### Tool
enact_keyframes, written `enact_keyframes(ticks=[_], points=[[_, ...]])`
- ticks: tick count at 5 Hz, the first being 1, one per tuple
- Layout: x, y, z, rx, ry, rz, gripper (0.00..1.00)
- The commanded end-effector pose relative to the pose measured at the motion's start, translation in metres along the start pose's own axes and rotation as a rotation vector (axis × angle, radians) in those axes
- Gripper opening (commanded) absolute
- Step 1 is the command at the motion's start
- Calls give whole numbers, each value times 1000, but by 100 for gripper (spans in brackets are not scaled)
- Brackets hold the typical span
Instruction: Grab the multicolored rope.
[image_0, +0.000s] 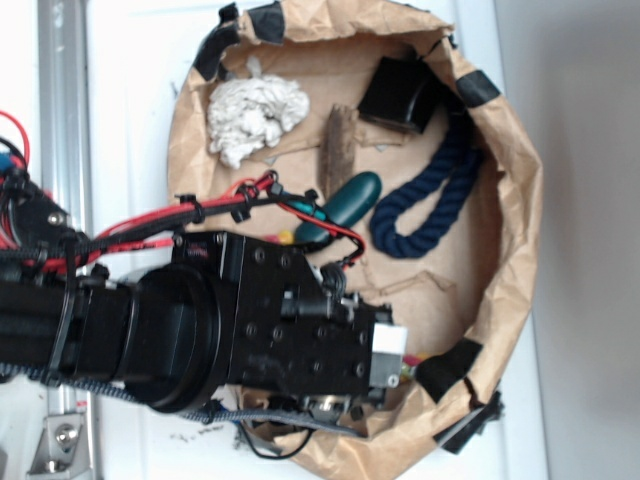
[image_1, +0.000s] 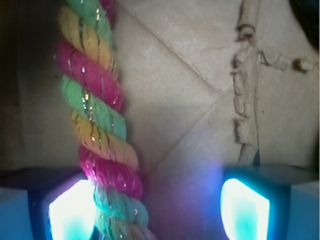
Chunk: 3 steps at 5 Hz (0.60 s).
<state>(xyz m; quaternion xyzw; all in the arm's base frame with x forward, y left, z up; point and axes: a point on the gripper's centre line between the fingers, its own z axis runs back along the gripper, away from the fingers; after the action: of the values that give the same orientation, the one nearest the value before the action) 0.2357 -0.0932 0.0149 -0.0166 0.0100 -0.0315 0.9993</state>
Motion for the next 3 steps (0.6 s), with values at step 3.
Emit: enact_keyframes(ticks=[3], points=[[34,47,51,38,-132,73,100]])
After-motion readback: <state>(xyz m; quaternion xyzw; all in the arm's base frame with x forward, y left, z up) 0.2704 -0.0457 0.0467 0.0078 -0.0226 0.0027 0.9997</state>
